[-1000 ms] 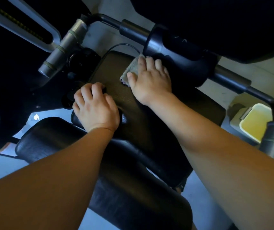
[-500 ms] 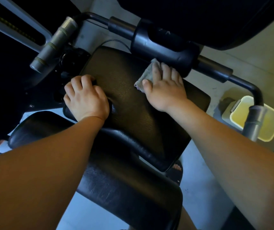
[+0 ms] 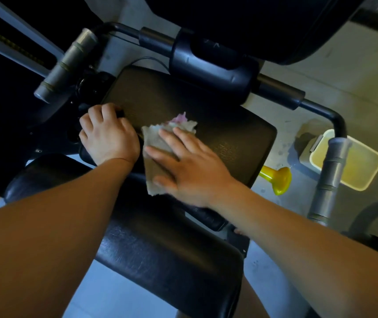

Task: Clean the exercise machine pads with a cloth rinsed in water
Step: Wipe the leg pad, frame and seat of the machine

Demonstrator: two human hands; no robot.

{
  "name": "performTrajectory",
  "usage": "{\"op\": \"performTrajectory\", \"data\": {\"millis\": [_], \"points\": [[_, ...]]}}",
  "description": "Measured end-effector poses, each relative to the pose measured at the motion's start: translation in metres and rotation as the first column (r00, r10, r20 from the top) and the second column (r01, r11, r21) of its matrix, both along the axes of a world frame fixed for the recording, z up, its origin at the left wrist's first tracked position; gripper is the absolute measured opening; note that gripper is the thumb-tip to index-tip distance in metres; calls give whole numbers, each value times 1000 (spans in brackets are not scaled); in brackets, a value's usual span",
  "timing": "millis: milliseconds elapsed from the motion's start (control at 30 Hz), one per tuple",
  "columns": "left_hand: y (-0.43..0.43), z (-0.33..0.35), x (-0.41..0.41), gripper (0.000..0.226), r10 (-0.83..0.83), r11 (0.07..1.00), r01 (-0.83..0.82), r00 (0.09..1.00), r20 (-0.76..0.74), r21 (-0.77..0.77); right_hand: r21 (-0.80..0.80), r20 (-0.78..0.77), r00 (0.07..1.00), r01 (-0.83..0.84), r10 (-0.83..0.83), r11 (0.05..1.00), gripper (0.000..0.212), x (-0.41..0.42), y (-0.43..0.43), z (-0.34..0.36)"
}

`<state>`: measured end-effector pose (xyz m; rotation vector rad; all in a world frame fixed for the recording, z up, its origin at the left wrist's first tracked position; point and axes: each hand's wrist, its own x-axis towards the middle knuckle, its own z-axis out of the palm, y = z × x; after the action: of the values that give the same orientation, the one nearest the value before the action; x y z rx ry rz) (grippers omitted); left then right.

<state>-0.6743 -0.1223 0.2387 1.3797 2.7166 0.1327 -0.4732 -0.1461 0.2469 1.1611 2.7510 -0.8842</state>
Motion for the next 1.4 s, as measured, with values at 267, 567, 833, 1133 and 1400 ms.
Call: {"op": "performTrajectory", "data": {"millis": [267, 567, 833, 1133, 1400], "points": [[0, -3, -1, 36, 0, 1000, 0, 1000, -15, 23, -117, 286, 908, 349, -305, 930, 69, -2, 100, -18], [-1, -4, -3, 34, -17, 999, 16, 1000, 27, 39, -13, 87, 981, 173, -171, 985, 63, -15, 10, 3], [-3, -1, -11, 34, -72, 997, 71, 990, 117, 19, 65, 65, 995, 77, -81, 995, 76, 16, -41, 18], [-21, 14, -43, 38, -282, 958, 281, 894, 348, 55, 67, 198, 967, 151, -162, 986, 115, -48, -26, 11], [-50, 43, -72, 44, -112, 990, 55, 860, 498, 129, -22, 236, 963, 139, -129, 990, 117, -105, 1, 14]]}}
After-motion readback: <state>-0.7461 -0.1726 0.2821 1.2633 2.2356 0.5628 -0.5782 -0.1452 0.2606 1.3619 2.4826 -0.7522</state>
